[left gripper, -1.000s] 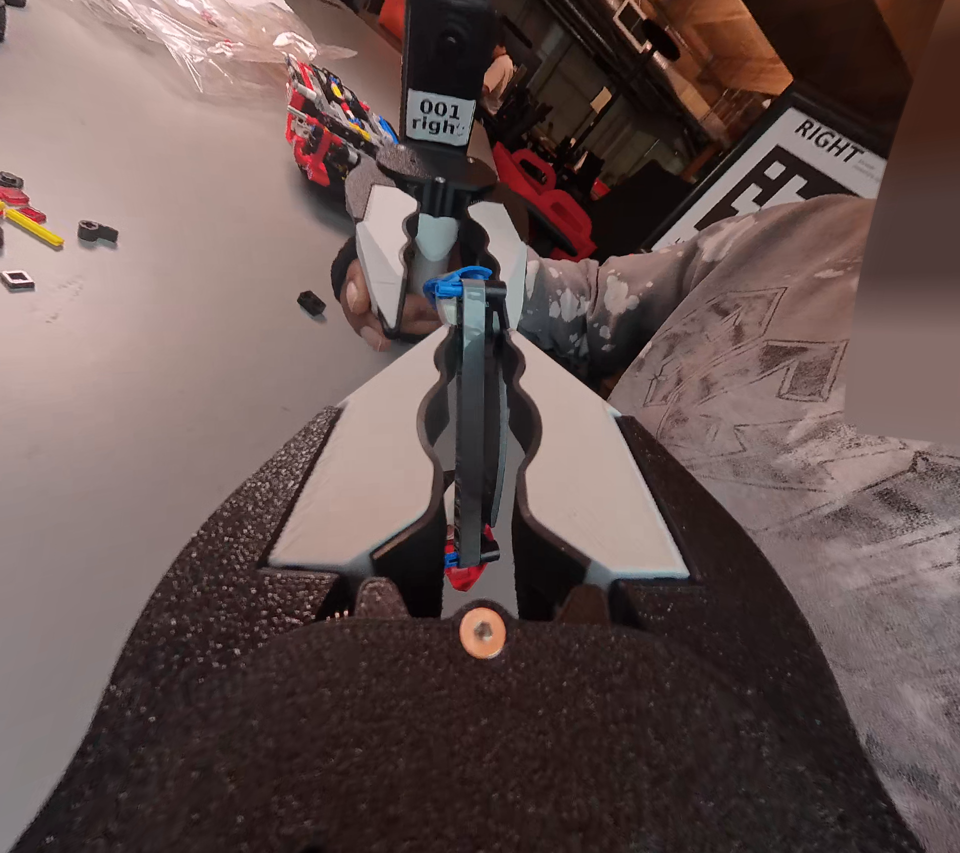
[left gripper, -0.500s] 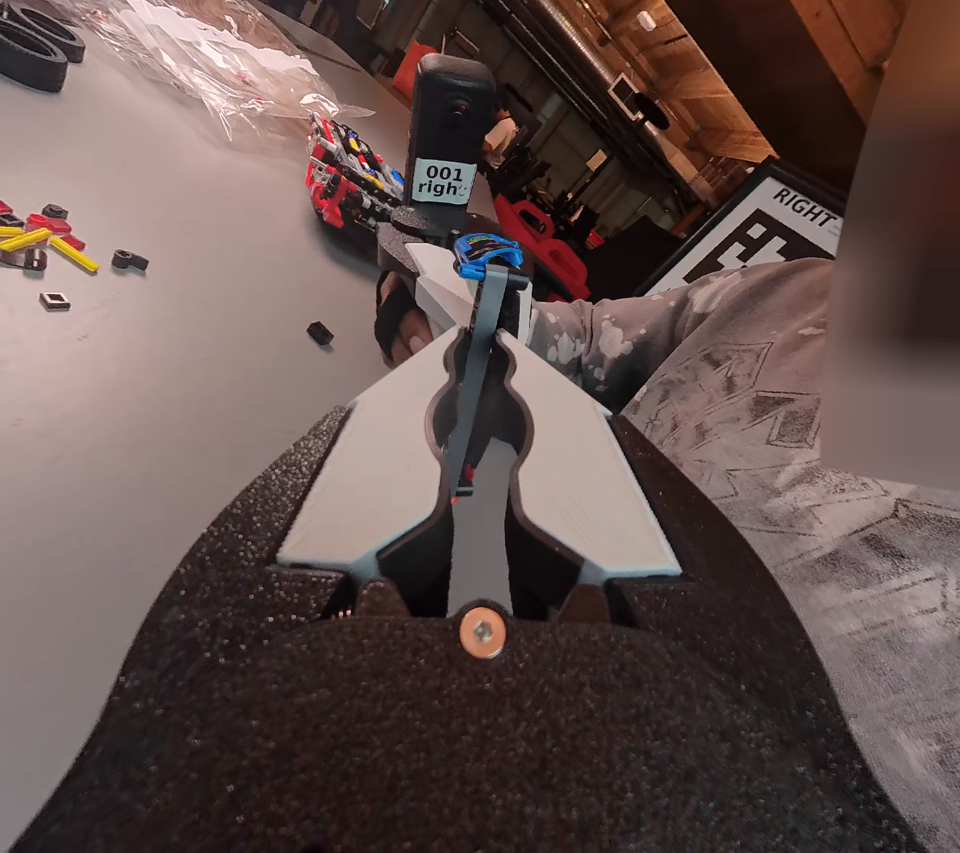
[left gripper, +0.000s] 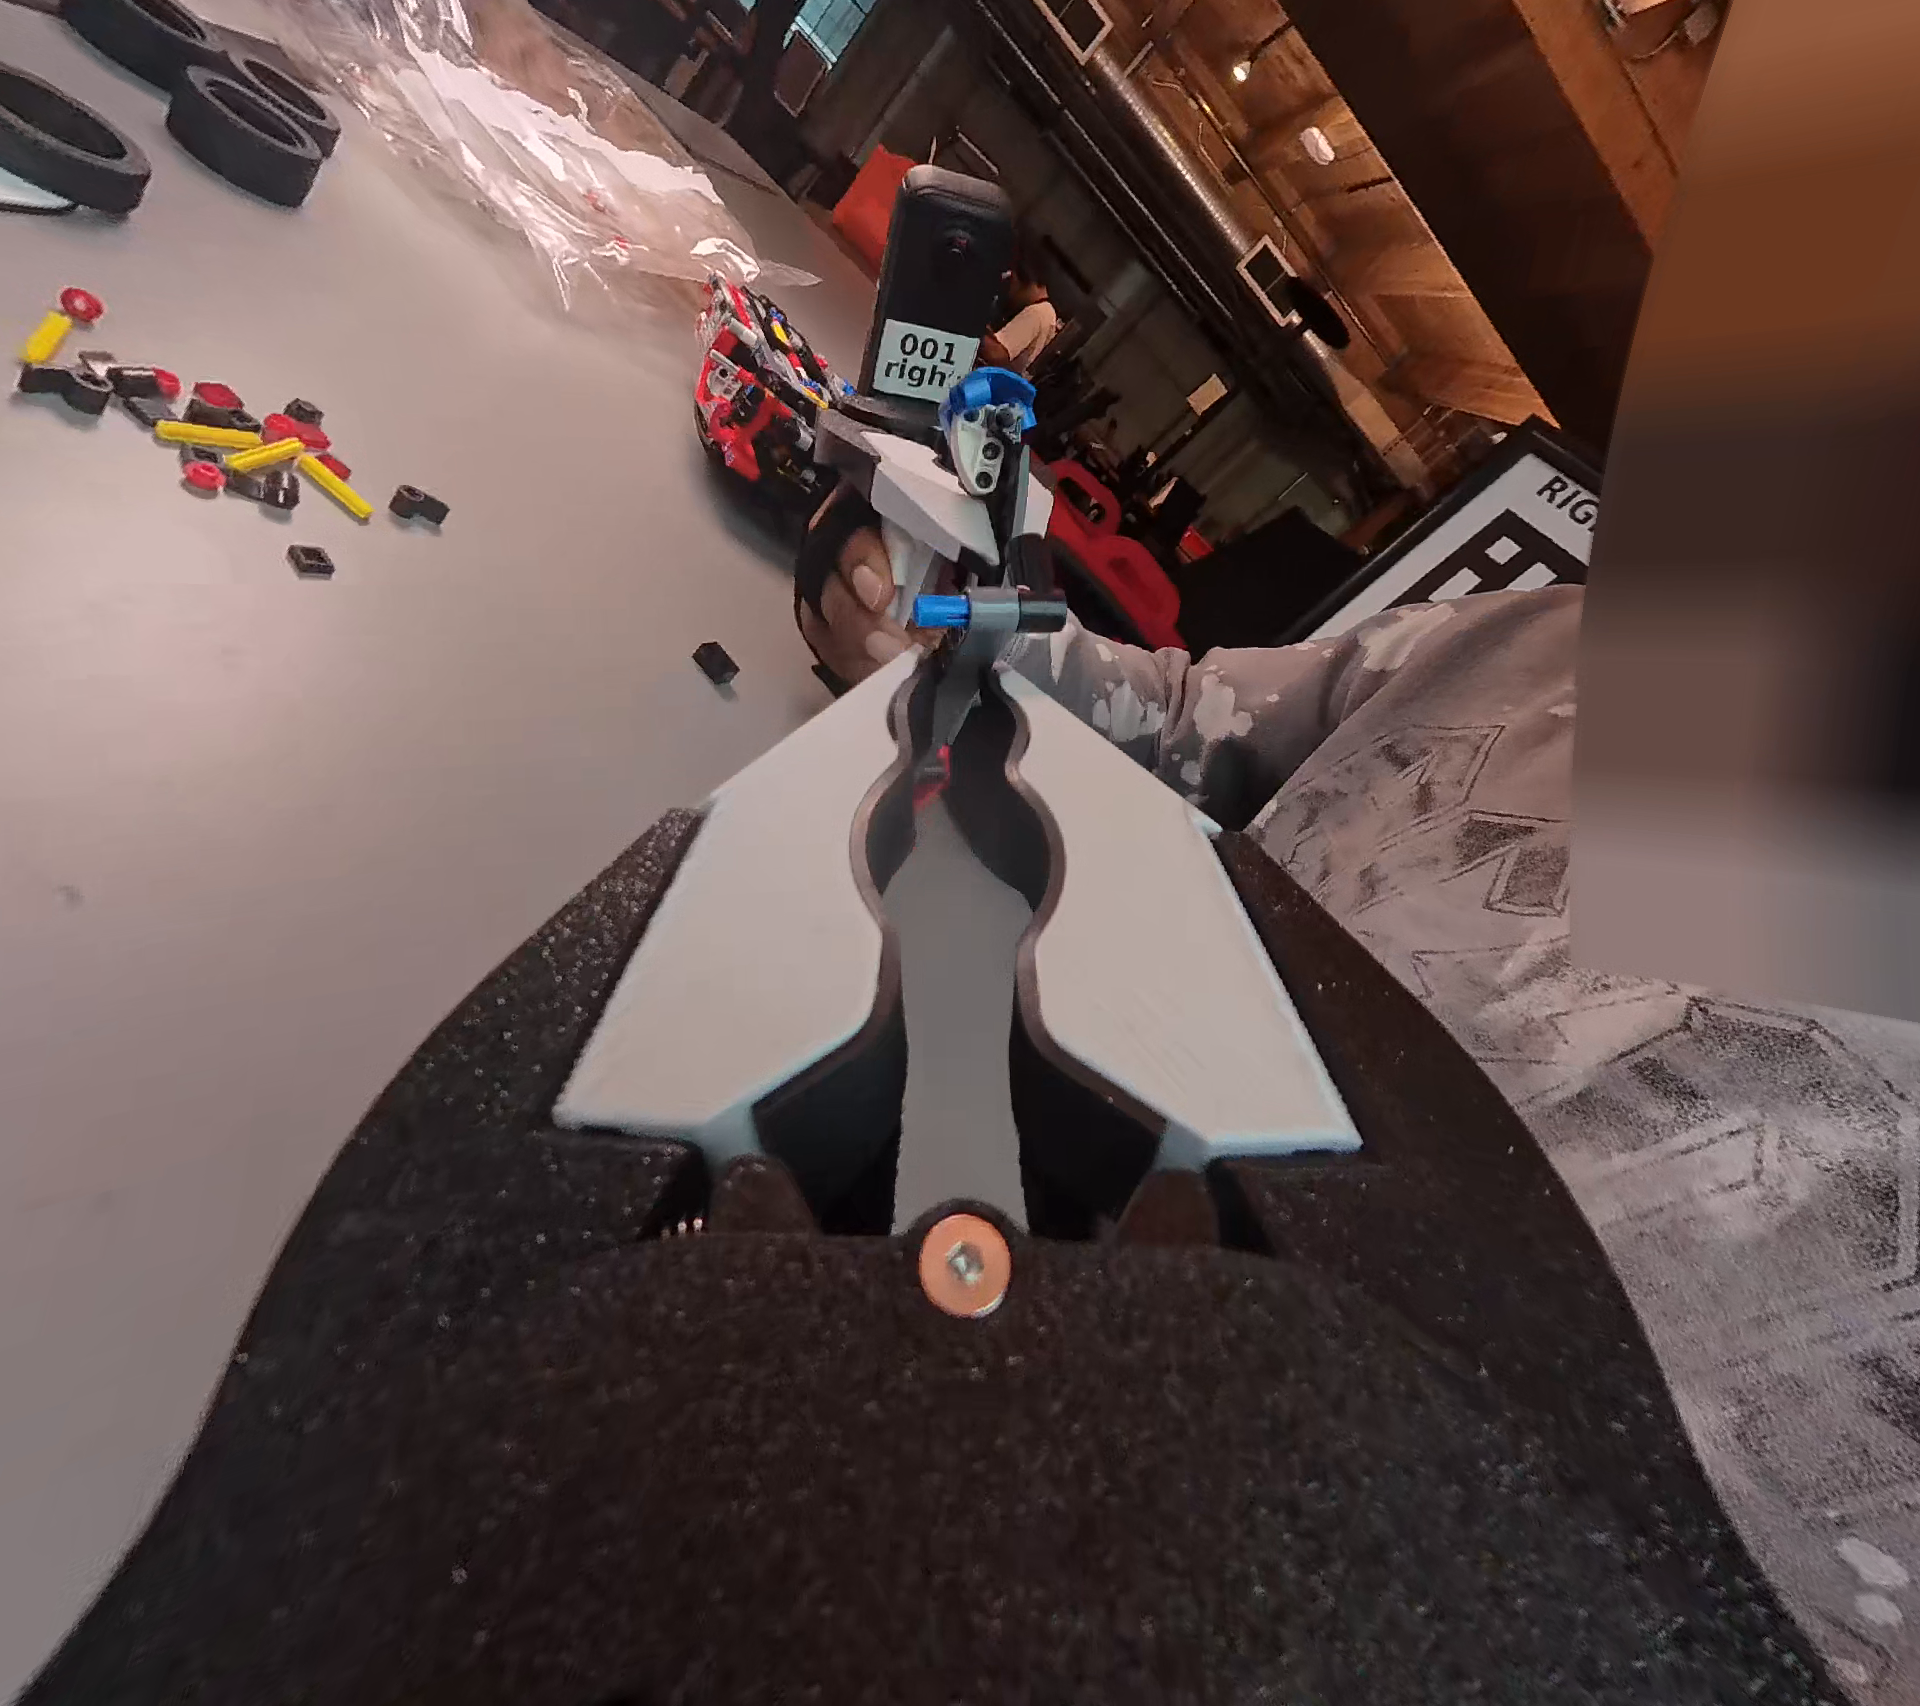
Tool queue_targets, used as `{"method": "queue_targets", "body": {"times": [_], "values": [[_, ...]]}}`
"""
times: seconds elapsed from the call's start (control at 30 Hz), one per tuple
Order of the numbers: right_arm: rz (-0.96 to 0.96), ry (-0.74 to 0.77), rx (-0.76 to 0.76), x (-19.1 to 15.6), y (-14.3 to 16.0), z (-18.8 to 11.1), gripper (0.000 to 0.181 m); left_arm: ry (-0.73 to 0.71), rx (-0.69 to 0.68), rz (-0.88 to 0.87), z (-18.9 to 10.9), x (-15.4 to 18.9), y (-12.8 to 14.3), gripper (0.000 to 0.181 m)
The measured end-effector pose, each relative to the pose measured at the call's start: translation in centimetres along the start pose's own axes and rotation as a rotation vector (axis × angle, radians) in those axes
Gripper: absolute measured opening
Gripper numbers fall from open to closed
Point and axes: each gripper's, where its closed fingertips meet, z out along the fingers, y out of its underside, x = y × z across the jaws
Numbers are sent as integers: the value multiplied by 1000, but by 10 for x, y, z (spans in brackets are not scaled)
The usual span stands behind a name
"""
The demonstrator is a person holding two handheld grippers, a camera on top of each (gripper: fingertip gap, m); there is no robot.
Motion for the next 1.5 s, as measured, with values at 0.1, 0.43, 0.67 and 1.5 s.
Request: {"method": "queue_targets", "body": {"times": [0.1, 0.43, 0.67, 1.5], "values": [[29, -11, -39, 0, 11, 9, 1, 17, 1, -20, 8, 0, 5, 7], [41, -83, -58, -15, 14, 16, 1, 45, -266, 36, 39, 10, 58, 22], [117, -63, 30, -10, -2, 13, 1, 7, -297, 16, 40, 6, 65, 15], [58, 17, -191, -3, 40, 32, 14, 49, -234, 18, 37, 15, 55, 17]]}}
